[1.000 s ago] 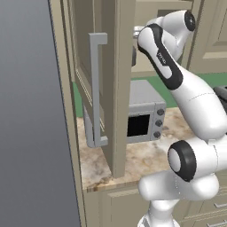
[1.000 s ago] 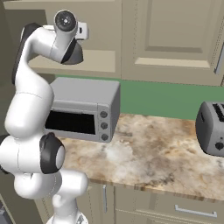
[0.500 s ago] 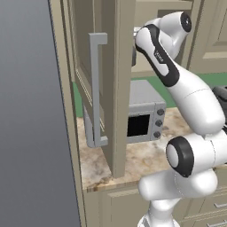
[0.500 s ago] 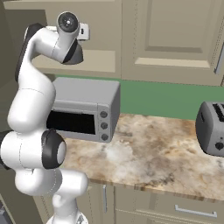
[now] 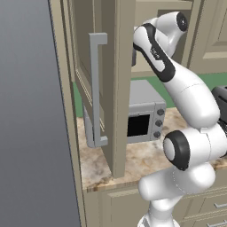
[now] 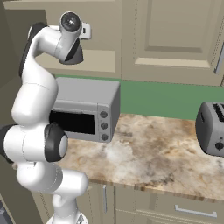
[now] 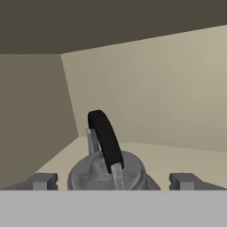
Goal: Open the cabinet, pick the kettle from the cabinet, and place it in the sink.
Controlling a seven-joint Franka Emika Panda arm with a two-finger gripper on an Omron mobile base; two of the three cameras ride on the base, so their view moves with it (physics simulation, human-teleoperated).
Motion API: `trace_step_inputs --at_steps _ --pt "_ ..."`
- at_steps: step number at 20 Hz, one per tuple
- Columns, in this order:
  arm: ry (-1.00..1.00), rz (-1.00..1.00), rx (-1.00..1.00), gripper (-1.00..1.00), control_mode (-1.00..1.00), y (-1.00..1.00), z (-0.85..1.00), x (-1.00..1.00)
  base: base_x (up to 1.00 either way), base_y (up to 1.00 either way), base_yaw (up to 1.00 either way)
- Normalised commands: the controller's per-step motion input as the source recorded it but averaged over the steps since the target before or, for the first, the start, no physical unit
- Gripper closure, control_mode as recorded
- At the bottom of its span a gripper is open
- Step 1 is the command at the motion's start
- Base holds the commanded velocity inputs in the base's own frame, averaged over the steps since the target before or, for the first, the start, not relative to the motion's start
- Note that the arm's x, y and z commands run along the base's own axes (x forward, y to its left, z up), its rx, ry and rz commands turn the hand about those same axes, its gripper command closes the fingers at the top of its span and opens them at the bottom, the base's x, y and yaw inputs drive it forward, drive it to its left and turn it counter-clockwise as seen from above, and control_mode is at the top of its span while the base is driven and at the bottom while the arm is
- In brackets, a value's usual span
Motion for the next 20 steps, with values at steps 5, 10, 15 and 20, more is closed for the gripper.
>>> trace_step_inputs --at_steps 5,10,15,20 --pt "-0.01 0.00 0.00 -1.00 -1.00 0.00 -0.02 0.13 0.00 0.00 0.00" --pt "-0.04 0.00 0.00 -1.00 -1.00 0.00 -0.02 0.10 0.00 0.00 0.00" --pt "-0.01 0.01 0.00 -1.00 -1.00 0.00 -0.07 0.12 0.00 0.00 0.00" --pt "0.00 0.00 0.00 -1.00 -1.00 0.02 -0.17 0.03 0.00 0.00 0.00"
